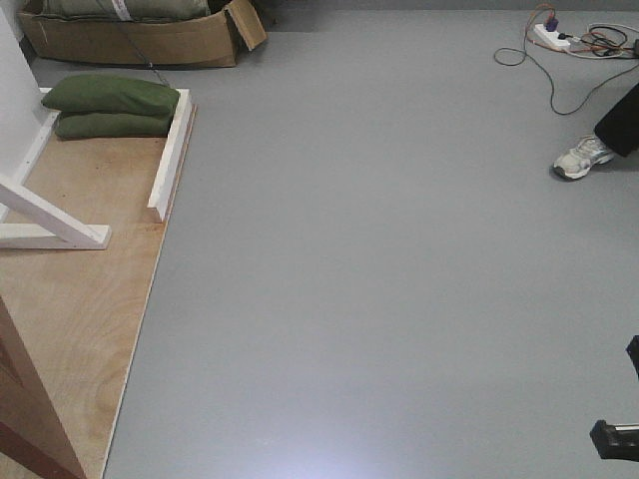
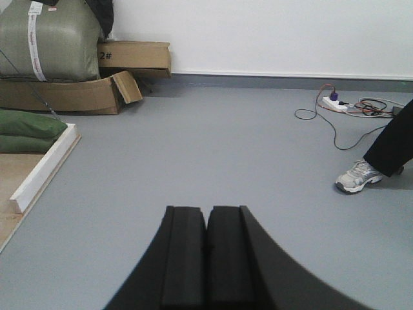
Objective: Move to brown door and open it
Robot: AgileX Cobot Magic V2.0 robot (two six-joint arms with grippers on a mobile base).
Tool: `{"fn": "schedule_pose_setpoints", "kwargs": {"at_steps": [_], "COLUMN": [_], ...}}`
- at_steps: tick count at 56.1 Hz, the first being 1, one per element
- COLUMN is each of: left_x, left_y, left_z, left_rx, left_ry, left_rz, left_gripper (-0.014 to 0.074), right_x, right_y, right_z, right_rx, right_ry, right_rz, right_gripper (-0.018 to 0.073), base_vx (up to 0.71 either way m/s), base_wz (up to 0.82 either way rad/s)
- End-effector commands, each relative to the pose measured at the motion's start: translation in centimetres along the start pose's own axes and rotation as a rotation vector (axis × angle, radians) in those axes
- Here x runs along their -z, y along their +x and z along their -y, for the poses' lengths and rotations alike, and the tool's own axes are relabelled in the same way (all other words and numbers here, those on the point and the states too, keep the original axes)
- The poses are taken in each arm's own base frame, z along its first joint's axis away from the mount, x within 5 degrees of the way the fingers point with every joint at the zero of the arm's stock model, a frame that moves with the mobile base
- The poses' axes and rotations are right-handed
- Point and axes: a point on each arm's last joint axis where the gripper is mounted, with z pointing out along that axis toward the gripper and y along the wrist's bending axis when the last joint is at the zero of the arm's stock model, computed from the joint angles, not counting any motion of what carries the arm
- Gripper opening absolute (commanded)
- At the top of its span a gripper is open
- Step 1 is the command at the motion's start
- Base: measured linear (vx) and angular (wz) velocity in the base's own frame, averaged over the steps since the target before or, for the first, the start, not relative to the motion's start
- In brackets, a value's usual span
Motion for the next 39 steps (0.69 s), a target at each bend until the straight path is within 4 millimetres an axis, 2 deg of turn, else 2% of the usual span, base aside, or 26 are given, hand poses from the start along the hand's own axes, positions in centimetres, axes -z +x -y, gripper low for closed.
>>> {"fn": "schedule_pose_setpoints", "kwargs": {"at_steps": [1,8,11,19,31,39], "left_x": [1.2,0.7,0.8,1.2,1.7,2.2], "left_y": [-2.5,-2.1,-1.7,-0.6,1.1,2.0], "left_z": [3.5,5.5,6.7,8.5,10.3,11.3], "left_rx": [-0.062,-0.107,-0.128,-0.217,-0.420,-0.477], "left_ry": [0.114,0.178,0.219,0.287,0.374,0.421], "left_rz": [0.107,0.087,0.078,0.053,0.037,0.027], "left_gripper": [-0.0003,-0.0003,-0.0003,-0.0003,-0.0003,-0.0003], "right_x": [0.1,0.1,0.1,0.1,0.1,0.1], "right_y": [-0.7,-0.7,-0.7,-0.7,-0.7,-0.7], "right_z": [0.1,0.1,0.1,0.1,0.1,0.1], "right_rx": [0.012,0.012,0.012,0.012,0.012,0.012], "right_ry": [0.007,0.007,0.007,0.007,0.007,0.007], "right_rz": [0.087,0.087,0.087,0.087,0.087,0.087], "right_gripper": [0.0000,0.0000,0.0000,0.0000,0.0000,0.0000], "base_vx": [0.00,0.00,0.00,0.00,0.00,0.00], "base_wz": [0.00,0.00,0.00,0.00,0.00,0.00]}}
